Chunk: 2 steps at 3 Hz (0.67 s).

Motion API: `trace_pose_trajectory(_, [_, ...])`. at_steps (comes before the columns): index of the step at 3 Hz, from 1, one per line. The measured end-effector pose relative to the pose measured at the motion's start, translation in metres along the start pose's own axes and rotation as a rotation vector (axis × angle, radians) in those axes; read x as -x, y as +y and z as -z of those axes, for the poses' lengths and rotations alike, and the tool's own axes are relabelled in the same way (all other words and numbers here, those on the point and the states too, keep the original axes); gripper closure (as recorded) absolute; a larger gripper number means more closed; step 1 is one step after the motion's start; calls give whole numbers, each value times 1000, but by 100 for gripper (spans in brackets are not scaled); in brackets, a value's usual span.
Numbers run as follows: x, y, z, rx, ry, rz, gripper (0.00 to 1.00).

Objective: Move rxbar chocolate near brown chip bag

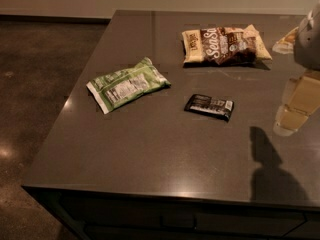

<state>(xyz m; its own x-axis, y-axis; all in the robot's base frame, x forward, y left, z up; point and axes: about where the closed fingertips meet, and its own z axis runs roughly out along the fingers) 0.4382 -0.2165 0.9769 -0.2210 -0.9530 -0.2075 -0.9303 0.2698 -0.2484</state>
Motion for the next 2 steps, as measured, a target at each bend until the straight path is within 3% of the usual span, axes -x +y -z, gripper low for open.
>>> trace_pose_trajectory(2, [5,-6,3,-4,-15,3,0])
